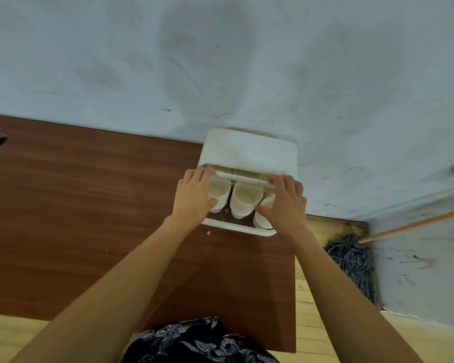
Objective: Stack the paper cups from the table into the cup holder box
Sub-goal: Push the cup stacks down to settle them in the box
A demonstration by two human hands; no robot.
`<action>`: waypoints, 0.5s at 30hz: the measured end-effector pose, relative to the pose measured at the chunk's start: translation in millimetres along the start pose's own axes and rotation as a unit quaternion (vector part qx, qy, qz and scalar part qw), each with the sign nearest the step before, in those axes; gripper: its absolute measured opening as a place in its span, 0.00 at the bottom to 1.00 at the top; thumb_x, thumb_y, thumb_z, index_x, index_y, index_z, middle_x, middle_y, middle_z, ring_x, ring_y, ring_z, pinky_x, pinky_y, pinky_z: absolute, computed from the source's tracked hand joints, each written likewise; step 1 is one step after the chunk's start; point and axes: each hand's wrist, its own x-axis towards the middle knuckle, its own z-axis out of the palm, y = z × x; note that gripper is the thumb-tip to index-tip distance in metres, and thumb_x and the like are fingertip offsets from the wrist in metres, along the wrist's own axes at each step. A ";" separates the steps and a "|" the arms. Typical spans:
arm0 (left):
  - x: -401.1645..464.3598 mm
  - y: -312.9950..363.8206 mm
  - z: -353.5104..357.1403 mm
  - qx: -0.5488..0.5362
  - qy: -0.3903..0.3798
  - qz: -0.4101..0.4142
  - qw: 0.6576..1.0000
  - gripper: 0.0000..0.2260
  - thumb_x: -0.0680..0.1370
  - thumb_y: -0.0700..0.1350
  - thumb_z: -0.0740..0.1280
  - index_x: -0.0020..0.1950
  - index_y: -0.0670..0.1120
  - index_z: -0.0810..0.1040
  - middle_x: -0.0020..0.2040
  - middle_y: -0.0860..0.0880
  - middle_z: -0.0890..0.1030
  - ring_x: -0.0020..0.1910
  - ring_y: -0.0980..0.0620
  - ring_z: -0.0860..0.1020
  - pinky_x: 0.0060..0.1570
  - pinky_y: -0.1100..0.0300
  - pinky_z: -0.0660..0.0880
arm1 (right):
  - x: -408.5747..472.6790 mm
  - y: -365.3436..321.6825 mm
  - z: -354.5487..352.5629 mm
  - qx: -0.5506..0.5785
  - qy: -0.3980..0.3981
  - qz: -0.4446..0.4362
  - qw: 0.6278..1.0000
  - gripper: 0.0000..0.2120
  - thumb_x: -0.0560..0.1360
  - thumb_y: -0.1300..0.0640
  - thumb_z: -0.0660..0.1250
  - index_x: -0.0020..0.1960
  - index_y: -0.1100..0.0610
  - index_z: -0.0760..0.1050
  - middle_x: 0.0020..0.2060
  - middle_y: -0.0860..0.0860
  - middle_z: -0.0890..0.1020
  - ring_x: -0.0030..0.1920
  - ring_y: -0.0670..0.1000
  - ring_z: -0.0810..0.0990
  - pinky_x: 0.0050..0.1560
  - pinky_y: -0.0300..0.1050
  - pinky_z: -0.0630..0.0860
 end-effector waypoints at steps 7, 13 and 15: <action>3.1 3.7 5.6 0.006 0.014 0.003 1.000 0.30 0.67 0.50 0.78 0.64 0.51 0.69 0.65 0.48 0.69 0.59 0.46 0.68 0.55 0.52 0.72 | -5.0 -5.7 8.1 0.003 0.021 0.026 0.999 0.37 0.62 0.39 0.77 0.64 0.48 0.66 0.65 0.48 0.67 0.67 0.55 0.62 0.58 0.57 0.70; 14.2 8.2 3.2 0.035 0.012 0.022 0.999 0.24 0.68 0.52 0.77 0.59 0.48 0.72 0.58 0.50 0.75 0.56 0.48 0.70 0.51 0.54 0.71 | -7.7 -10.1 13.7 -0.054 0.071 0.011 0.996 0.31 0.61 0.37 0.77 0.55 0.50 0.69 0.58 0.49 0.72 0.61 0.56 0.67 0.55 0.55 0.67; 12.2 8.0 5.6 0.028 0.024 0.029 0.999 0.23 0.67 0.52 0.77 0.56 0.48 0.73 0.55 0.50 0.76 0.54 0.48 0.71 0.50 0.55 0.71 | -9.2 -10.0 15.2 -0.060 0.088 -0.002 0.994 0.30 0.61 0.37 0.78 0.54 0.50 0.70 0.55 0.49 0.73 0.59 0.56 0.68 0.54 0.54 0.67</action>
